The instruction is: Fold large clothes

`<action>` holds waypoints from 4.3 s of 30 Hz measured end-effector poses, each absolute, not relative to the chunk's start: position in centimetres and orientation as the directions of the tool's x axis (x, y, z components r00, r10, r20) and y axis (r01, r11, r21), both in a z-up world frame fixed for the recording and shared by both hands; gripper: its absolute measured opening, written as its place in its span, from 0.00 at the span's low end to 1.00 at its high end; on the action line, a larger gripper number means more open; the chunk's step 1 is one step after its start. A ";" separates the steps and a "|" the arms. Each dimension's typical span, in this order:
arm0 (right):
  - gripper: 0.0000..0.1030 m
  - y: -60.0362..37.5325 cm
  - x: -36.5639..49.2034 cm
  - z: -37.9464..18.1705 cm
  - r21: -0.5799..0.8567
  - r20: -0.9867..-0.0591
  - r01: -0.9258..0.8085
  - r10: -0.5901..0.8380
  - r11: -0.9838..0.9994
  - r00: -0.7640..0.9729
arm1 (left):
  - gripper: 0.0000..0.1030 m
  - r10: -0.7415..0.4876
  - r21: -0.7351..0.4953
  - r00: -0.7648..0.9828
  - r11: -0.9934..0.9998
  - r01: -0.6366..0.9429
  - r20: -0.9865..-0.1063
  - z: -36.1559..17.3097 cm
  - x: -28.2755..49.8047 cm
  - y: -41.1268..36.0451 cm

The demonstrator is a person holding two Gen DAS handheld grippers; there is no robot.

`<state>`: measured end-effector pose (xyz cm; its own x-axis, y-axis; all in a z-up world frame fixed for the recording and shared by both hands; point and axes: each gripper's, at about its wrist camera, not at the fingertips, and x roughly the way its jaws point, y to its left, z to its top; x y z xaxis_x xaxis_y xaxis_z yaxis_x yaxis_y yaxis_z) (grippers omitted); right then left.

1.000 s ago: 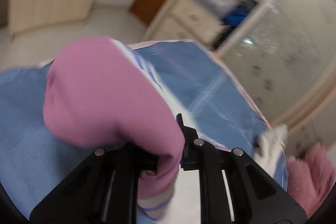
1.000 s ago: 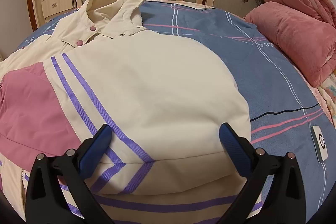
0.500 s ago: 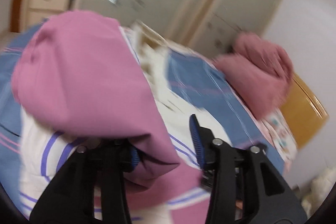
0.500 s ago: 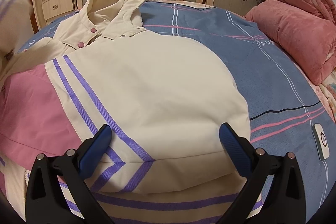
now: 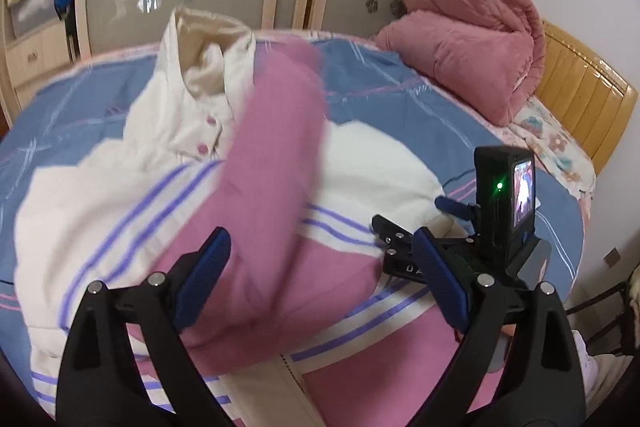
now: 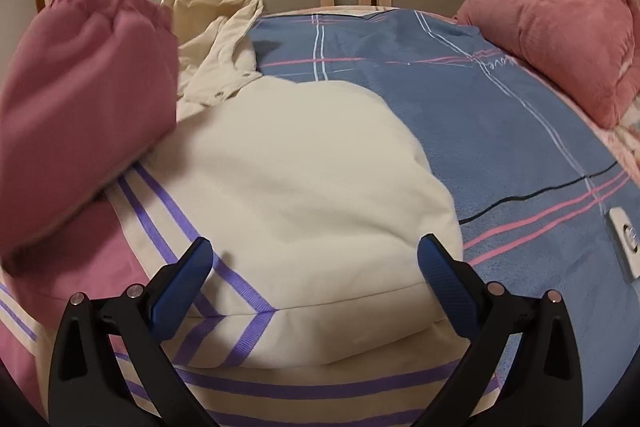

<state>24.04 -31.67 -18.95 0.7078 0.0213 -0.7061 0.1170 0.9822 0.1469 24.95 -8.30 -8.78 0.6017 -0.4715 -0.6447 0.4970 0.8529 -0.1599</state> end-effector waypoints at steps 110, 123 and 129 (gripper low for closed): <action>0.97 -27.4 20.9 -16.3 0.138 -0.564 -0.135 0.190 0.981 0.804 | 0.98 0.028 -0.038 0.736 0.997 -0.072 -0.677 -17.9 27.6 1.6; 0.58 -25.4 21.6 -17.7 0.103 -0.609 -0.173 0.200 0.979 0.768 | 0.98 0.020 -0.049 0.743 0.996 -0.070 -0.669 -17.9 27.5 1.7; 0.04 -25.8 22.2 -18.6 0.154 -0.643 -0.183 0.239 0.971 0.728 | 0.98 0.017 -0.052 0.745 0.996 -0.069 -0.667 -17.9 27.4 1.8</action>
<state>22.23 -25.77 -18.56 0.7275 0.2391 -0.6431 -0.1833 0.9710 0.1536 27.45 1.78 -17.90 0.7453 0.0166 -0.6666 -0.0690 0.9962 -0.0524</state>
